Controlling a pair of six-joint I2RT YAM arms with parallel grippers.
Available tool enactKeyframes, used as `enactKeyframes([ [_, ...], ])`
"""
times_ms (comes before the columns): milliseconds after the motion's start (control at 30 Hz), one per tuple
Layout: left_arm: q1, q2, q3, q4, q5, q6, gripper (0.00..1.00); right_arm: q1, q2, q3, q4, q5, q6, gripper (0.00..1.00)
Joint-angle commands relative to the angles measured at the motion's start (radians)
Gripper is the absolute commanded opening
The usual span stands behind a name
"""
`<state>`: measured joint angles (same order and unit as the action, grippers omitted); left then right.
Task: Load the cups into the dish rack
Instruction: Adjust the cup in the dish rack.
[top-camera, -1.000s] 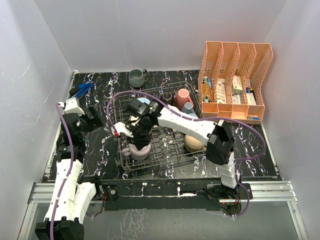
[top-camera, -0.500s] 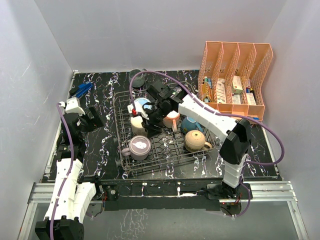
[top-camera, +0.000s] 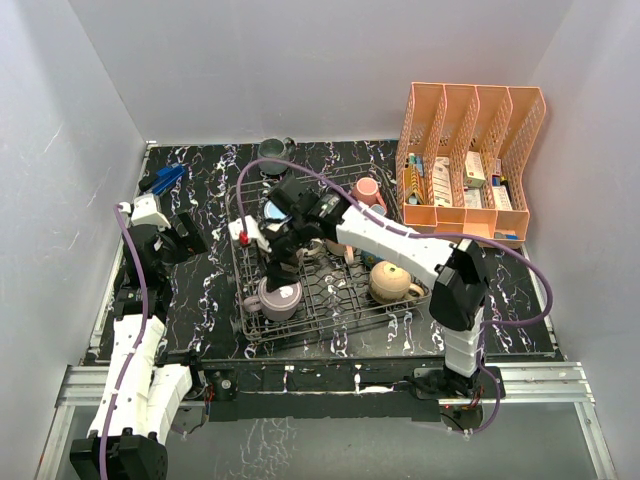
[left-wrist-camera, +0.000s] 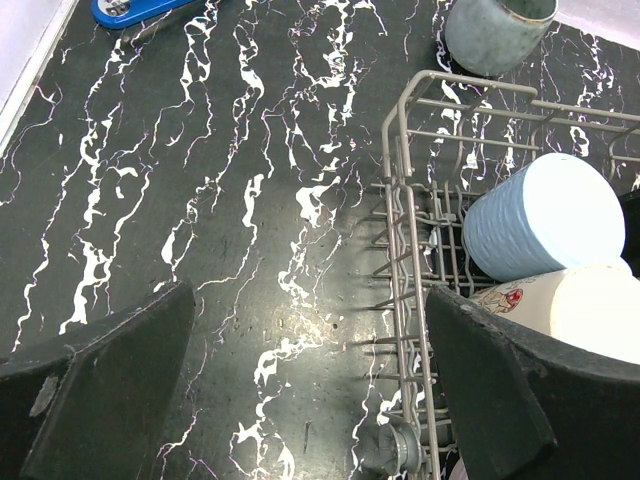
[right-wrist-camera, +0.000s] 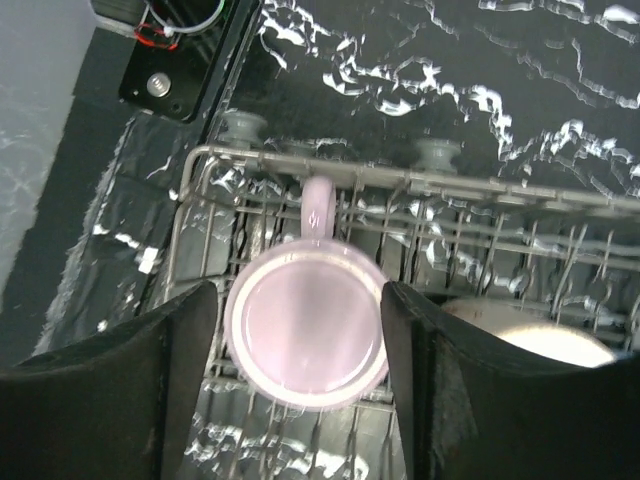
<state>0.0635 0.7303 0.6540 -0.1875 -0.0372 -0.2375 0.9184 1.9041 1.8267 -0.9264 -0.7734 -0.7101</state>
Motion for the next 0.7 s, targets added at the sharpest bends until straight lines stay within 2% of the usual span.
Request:
enactKeyframes([
  [0,0.001,-0.014,-0.005,0.012,-0.013,0.010,0.97,0.062,-0.075,-0.142,0.311,0.062,-0.017,0.74],
  [33,0.002,-0.014,-0.004,0.012,-0.013,0.010,0.97,0.068,-0.092,-0.186,0.372,0.073,-0.023,0.78],
  [100,0.002,-0.014,-0.004,0.011,-0.013,0.010,0.97,0.075,-0.072,-0.168,0.373,0.093,-0.018,0.78],
  [667,0.002,-0.023,-0.004,0.011,-0.010,0.010,0.97,0.206,0.058,-0.112,0.347,0.332,0.004,0.70],
])
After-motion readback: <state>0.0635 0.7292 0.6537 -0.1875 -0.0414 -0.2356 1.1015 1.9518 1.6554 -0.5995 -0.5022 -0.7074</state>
